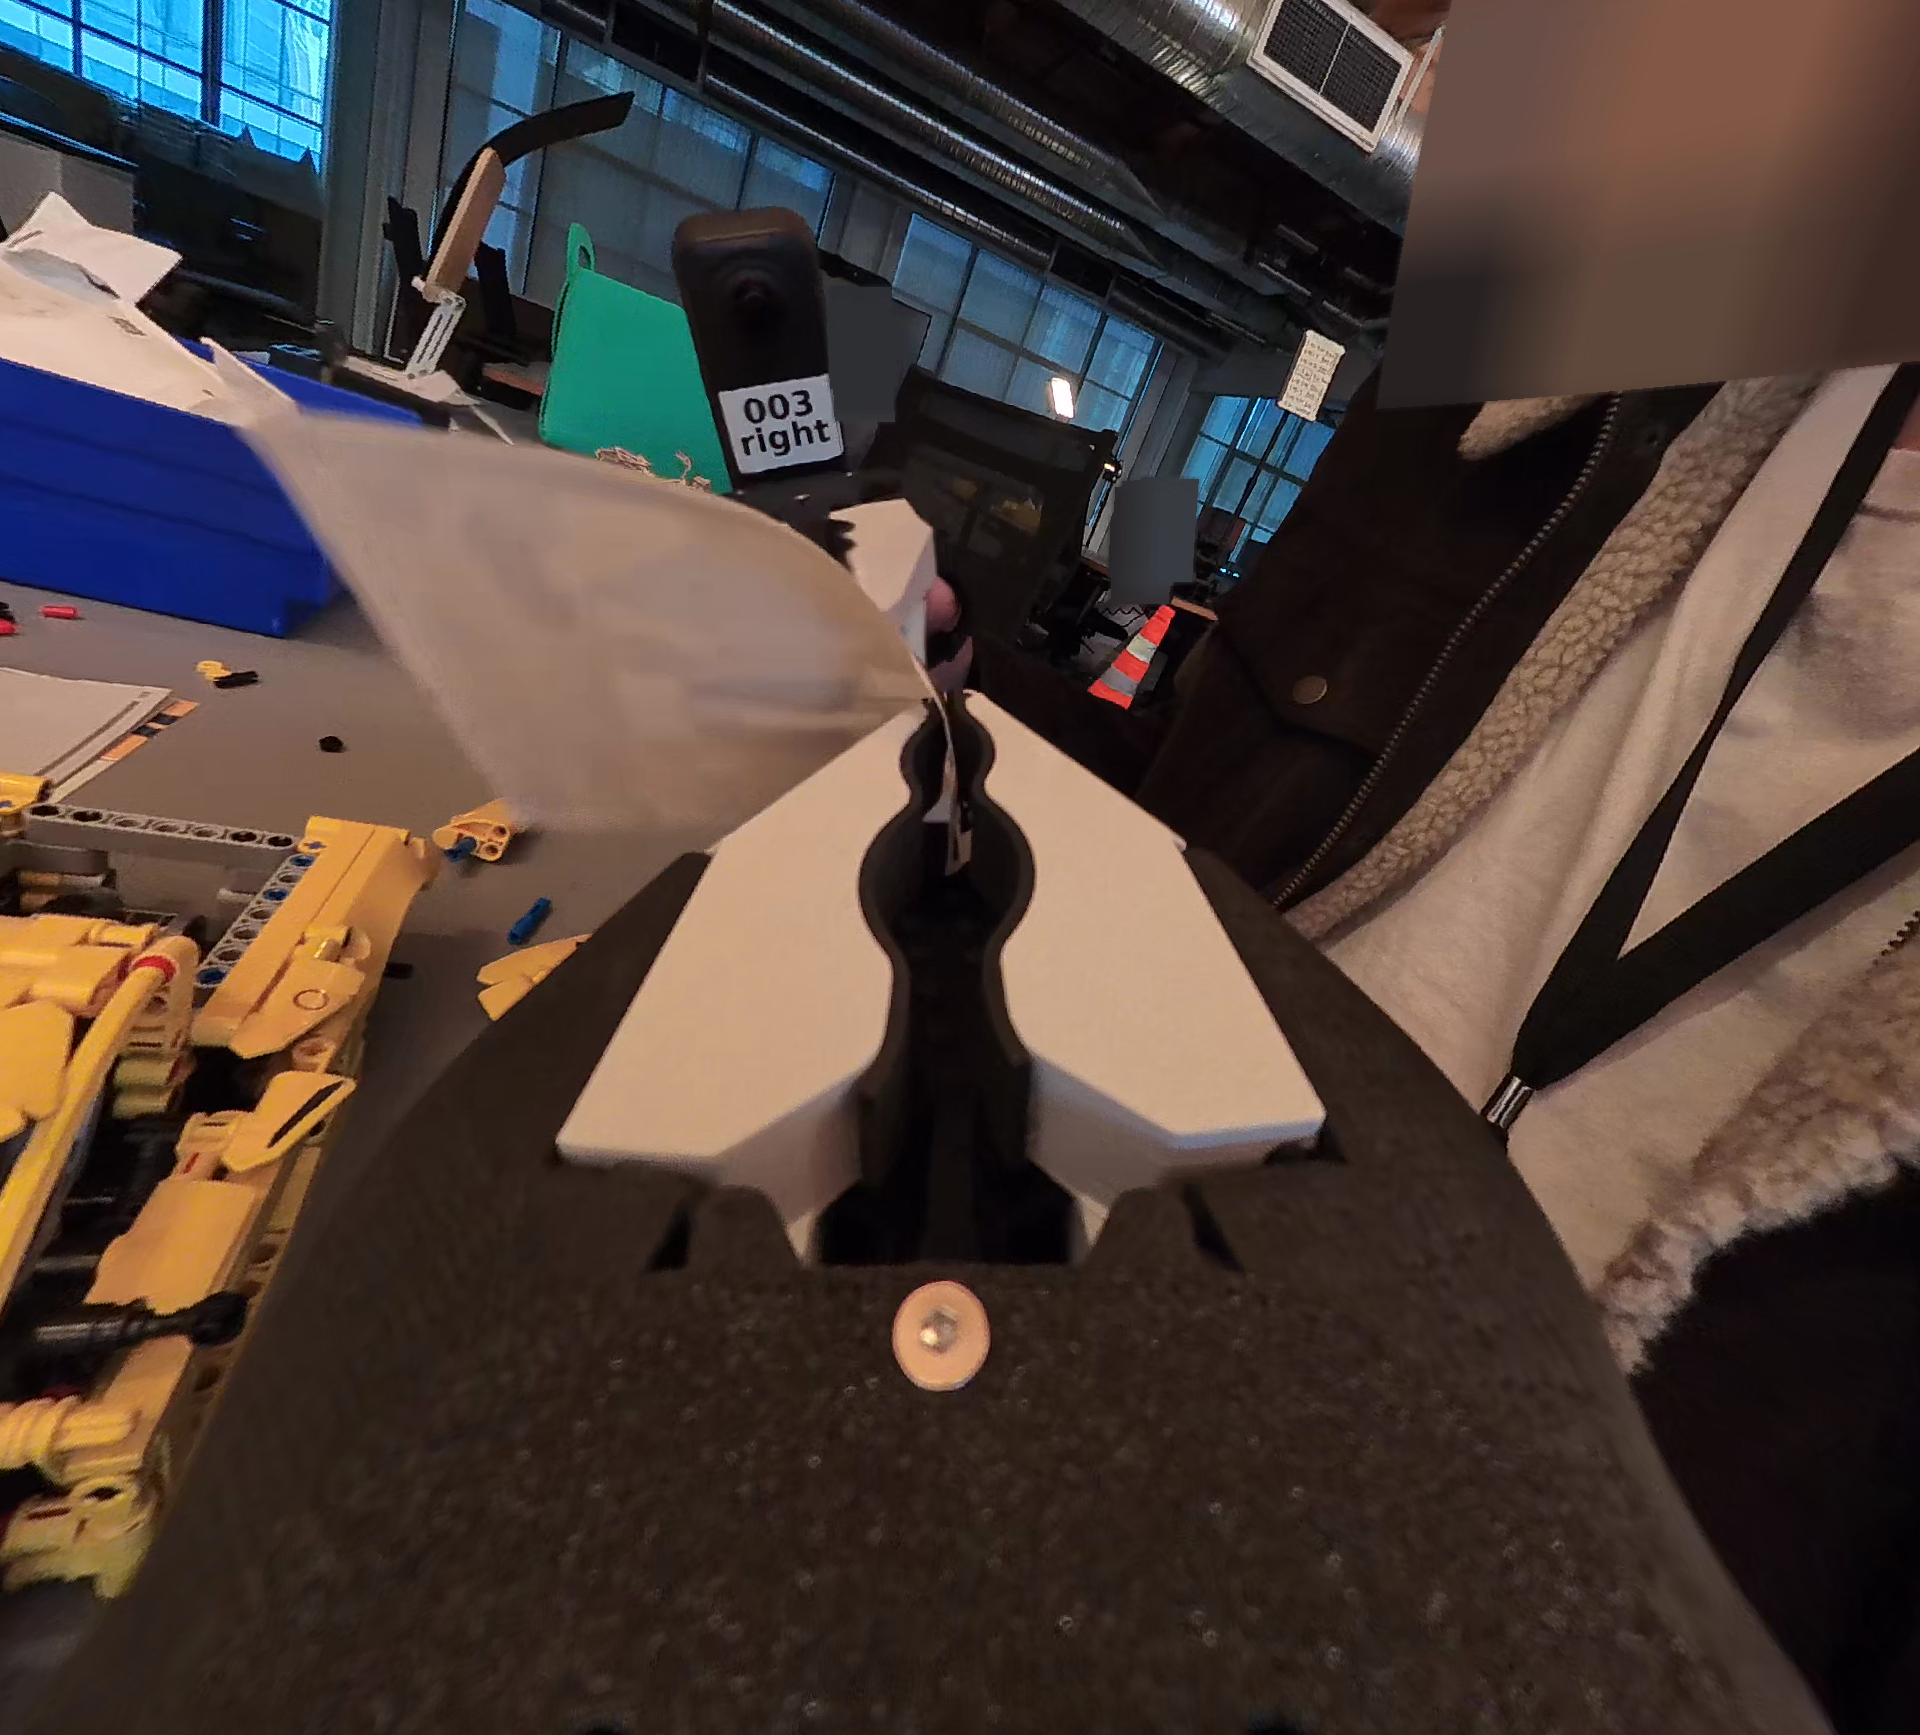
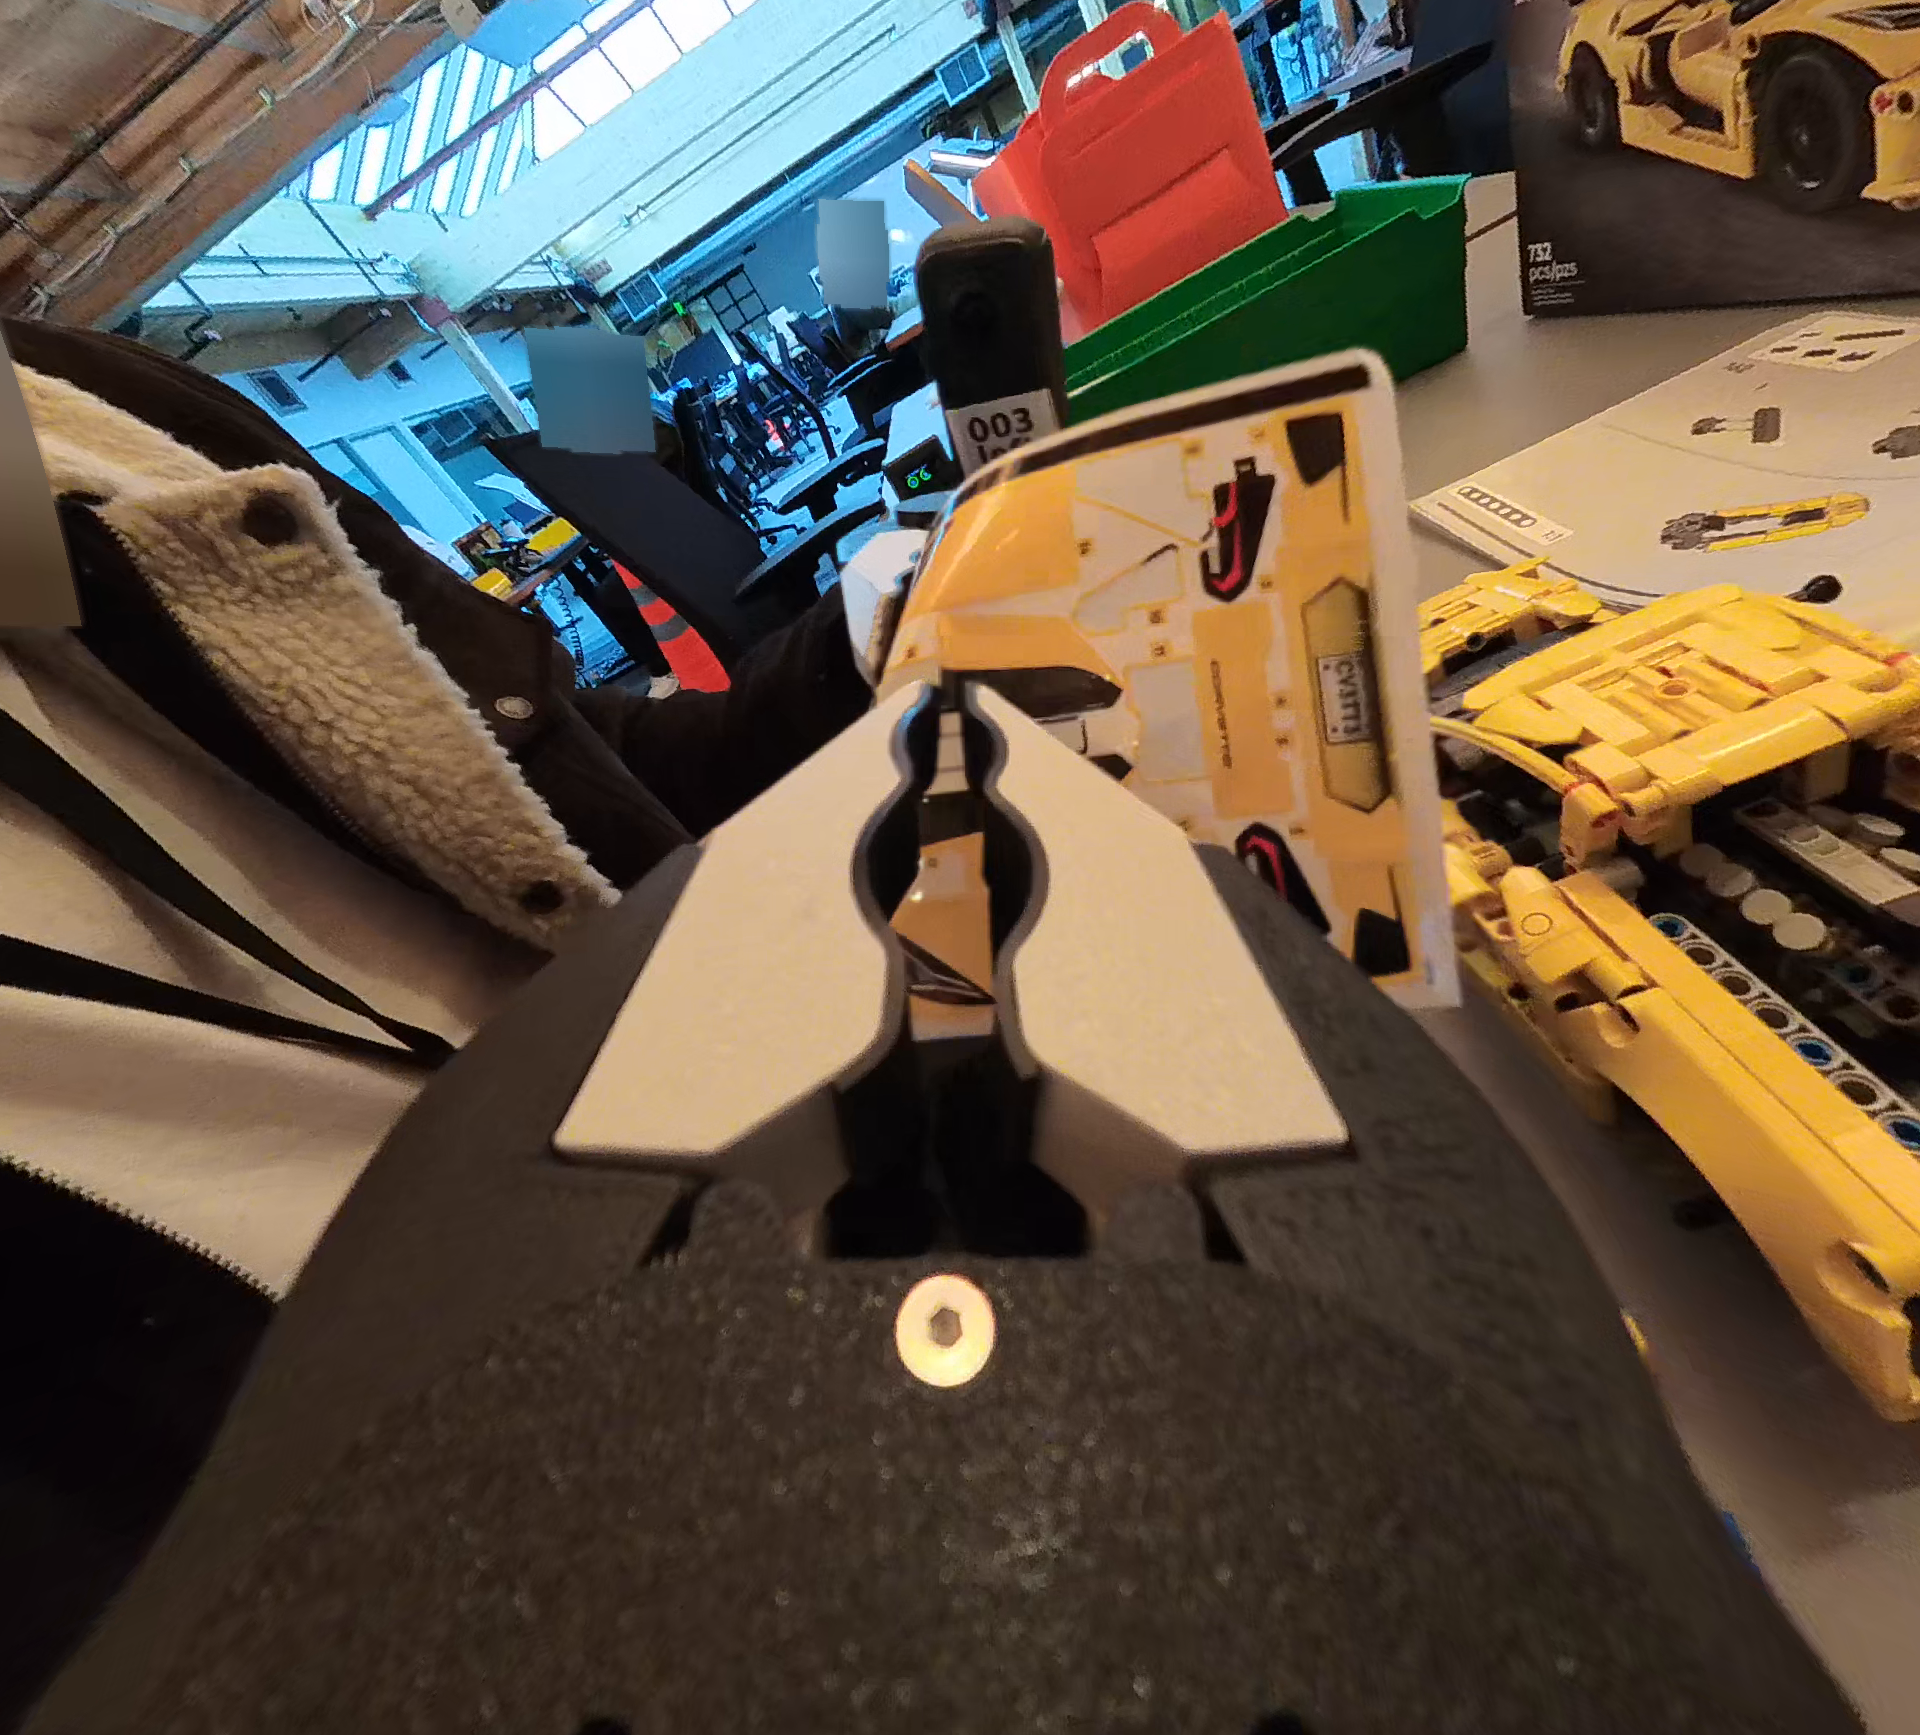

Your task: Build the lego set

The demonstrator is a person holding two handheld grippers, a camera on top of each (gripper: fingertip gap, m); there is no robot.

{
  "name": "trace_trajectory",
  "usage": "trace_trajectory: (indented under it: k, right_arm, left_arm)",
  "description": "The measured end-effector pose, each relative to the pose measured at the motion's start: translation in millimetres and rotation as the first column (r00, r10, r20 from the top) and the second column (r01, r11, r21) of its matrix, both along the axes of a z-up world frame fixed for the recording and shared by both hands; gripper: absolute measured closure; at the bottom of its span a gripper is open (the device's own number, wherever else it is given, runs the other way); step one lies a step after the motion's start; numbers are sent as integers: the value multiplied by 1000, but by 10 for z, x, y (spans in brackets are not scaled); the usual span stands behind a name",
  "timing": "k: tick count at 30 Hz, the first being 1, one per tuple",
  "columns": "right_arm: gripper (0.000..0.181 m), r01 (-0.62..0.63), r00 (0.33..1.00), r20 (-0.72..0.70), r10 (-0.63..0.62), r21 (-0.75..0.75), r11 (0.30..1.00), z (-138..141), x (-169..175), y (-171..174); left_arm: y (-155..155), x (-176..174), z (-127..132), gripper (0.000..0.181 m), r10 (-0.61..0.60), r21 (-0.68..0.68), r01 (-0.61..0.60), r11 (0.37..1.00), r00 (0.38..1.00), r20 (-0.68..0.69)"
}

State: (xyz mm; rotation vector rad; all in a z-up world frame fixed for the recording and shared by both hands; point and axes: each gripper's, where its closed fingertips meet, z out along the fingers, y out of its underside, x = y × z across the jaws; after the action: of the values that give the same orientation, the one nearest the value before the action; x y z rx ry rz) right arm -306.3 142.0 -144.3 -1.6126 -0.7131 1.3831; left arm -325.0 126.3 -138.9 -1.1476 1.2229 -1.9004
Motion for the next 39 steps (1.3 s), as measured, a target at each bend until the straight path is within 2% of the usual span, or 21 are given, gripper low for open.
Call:
trace_trajectory:
  k: [2,5,11,17,20,29,39]
  right_arm:
    - [170,-16,1000,8,16,-12,1000,-15,-24,-19]
    - [168,-17,1000,17,17,-8,1000,-35,-45,-21]
    - [169,2,999,43,-2,10,1000,-49,-60,-6]
    - [177,54,998,16,-54,16,998,-27,15,78]
    - [173,47,999,3,-47,14,999,-24,17,75]
    - [167,91,984,147,-104,94,991,-172,-81,113]
    - [161,101,975,183,-122,120,988,-209,-120,123]
  left_arm:
    - [0,-2,2,181,-2,-2,2,1000,1000,1]
    - [-4,1,-5,181,-4,-1,4,1000,1000,-3]
    - [0,2,-10,181,-3,-3,3,1000,1000,-6]
    - [44,14,-37,181,12,-20,-13,1000,1000,-23]
    - [103,28,-70,181,29,-45,-31,999,999,-46]
    - [167,44,-122,181,47,-73,-53,996,996,-77]
    - [195,54,-148,181,56,-85,-64,994,994,-93]
